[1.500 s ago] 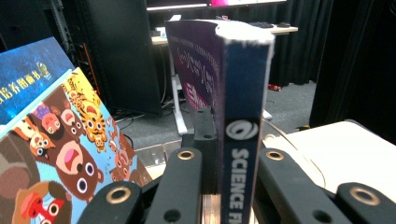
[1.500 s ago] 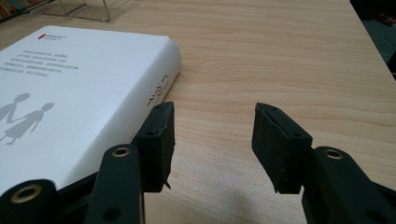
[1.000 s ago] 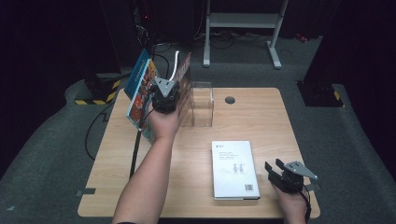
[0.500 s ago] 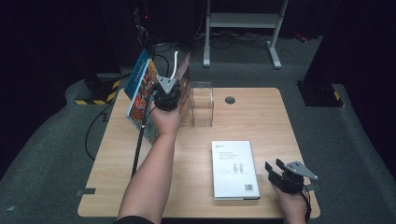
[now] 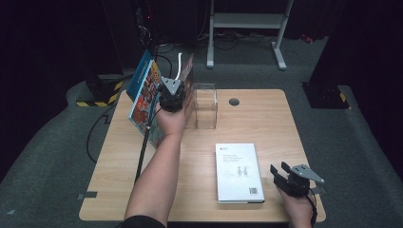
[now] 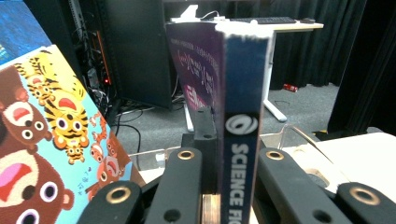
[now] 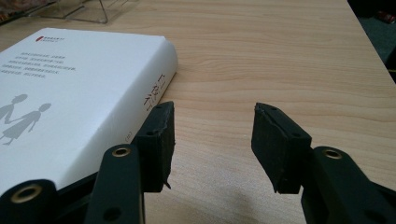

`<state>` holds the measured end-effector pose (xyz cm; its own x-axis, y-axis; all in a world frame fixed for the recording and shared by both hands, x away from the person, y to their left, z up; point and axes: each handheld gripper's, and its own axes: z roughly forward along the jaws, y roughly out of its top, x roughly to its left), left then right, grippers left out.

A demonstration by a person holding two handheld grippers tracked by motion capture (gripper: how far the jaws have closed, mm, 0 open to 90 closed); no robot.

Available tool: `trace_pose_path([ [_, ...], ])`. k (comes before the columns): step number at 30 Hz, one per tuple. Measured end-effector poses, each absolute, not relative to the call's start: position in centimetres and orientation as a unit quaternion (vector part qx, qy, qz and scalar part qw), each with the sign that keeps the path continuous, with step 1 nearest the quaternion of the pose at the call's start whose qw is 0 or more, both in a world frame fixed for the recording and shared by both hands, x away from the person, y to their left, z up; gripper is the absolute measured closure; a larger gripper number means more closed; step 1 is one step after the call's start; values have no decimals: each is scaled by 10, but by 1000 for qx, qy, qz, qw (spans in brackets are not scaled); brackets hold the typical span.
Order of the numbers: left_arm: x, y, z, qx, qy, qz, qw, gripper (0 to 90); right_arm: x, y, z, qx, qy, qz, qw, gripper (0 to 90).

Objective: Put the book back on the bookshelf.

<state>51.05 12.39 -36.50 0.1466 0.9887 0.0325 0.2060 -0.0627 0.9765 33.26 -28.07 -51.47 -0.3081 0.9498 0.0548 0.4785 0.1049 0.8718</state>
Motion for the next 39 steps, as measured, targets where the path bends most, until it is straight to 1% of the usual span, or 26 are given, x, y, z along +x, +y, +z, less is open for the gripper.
trace_pose_path([
  [32, 509, 98, -374, 584, 503, 404, 492, 837, 332, -280, -514, 519, 688, 426, 275, 493],
  [39, 506, 91, -378, 592, 495, 396, 498, 829, 333, -280, -514, 516, 689, 427, 275, 493],
])
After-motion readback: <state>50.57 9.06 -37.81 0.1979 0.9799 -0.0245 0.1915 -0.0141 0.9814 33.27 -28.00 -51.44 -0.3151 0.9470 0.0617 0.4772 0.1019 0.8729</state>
